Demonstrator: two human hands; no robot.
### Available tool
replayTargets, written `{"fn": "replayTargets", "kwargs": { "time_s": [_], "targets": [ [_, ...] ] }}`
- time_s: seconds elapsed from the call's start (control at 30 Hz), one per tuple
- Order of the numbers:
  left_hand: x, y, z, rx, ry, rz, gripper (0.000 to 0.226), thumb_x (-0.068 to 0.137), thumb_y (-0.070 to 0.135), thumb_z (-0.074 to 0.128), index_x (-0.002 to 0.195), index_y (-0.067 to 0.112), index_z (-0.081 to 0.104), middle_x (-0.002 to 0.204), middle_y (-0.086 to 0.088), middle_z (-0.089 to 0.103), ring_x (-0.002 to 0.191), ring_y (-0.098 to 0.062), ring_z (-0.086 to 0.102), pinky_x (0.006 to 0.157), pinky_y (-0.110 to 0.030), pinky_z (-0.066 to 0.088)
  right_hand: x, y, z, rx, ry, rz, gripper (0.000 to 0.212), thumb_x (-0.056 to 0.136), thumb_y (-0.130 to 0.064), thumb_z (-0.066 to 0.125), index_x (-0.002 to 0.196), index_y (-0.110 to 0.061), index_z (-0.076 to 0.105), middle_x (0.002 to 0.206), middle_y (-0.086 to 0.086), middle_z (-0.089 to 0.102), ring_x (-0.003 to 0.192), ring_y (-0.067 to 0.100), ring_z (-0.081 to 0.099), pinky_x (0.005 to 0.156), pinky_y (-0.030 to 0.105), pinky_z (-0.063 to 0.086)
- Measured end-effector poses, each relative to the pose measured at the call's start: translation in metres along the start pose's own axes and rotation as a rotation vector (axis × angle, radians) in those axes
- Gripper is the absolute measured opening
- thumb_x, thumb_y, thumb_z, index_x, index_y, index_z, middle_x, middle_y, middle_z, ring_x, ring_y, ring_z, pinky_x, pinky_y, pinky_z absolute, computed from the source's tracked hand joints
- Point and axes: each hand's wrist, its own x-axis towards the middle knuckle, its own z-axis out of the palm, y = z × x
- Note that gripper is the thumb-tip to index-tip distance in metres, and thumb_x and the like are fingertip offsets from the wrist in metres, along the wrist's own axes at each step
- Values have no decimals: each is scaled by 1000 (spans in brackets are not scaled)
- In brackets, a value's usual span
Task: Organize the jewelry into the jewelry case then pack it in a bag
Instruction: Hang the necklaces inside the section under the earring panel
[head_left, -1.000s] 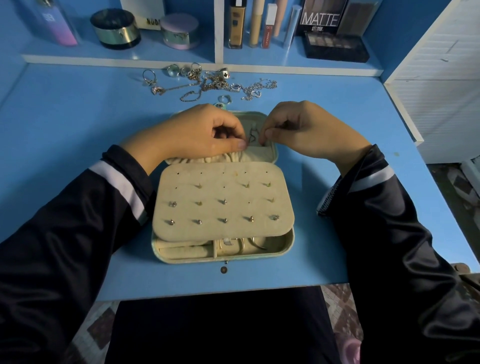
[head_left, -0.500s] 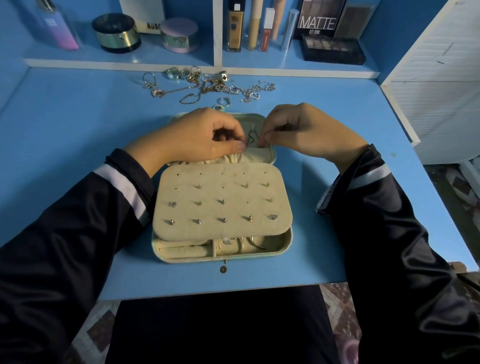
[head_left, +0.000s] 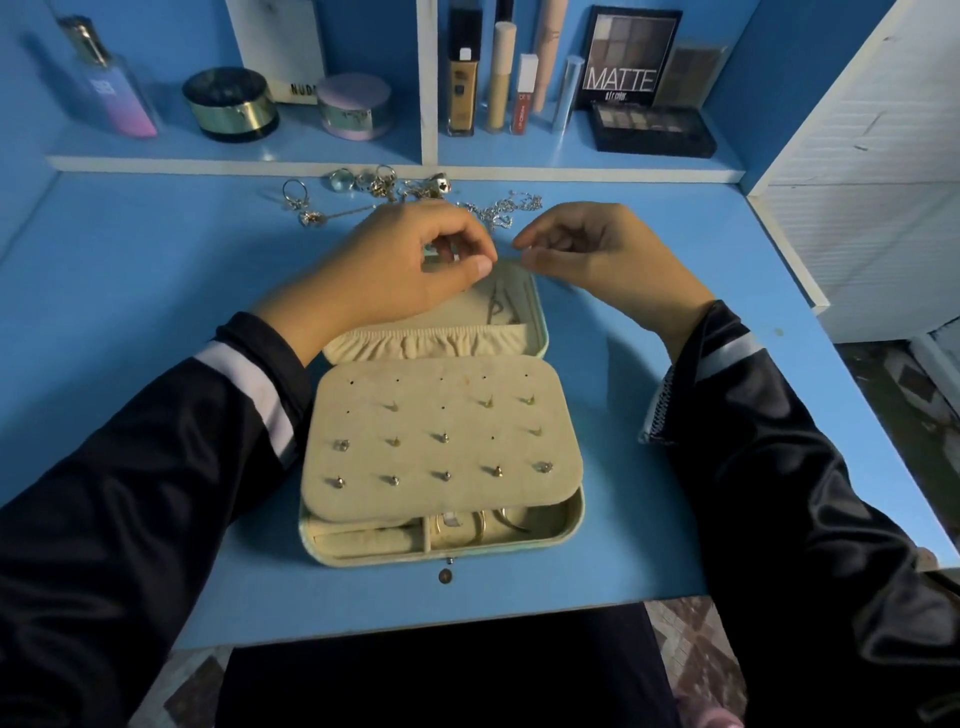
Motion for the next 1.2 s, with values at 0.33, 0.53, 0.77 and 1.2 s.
{"fn": "replayTargets", "kwargs": {
  "time_s": [0.33, 0.53, 0.77, 1.2],
  "targets": [
    [48, -43, -2, 221, -12, -41, 22, 94, 26, 64, 114, 20, 70, 110, 1, 64, 100, -10, 56, 85, -23, 39, 56, 23, 3, -278, 157, 65, 17, 85, -18, 73, 101, -13, 74, 76, -4, 63, 60, -2, 52, 57, 6, 38],
    [57, -50, 0, 239, -13, -48, 25, 90, 21, 69, 114, 14, 71, 110, -3, 65, 100, -17, 59, 89, -26, 43, 67, 20, 6, -362, 122, 4, 15, 82, -14, 75, 96, -9, 76, 78, 2, 62, 58, 3, 48, 54, 9, 38],
    [59, -51, 0, 220, 2, -38, 24, 89, 20, 70, 111, 13, 73, 106, -1, 64, 97, -15, 59, 84, -20, 40, 67, 23, 9, -547, 150, -184, 13, 88, -7, 62, 94, -5, 74, 84, 5, 60, 77, 12, 44, 67, 15, 27],
    [63, -33, -4, -138, 139, -174, 20, 85, 29, 76, 104, 22, 73, 100, 12, 72, 92, -9, 68, 88, -28, 54, 62, -13, -3, -352, 344, -186, 11, 90, -10, 61, 87, -6, 71, 71, -16, 52, 64, -9, 48, 62, 6, 35]
  ]
}}
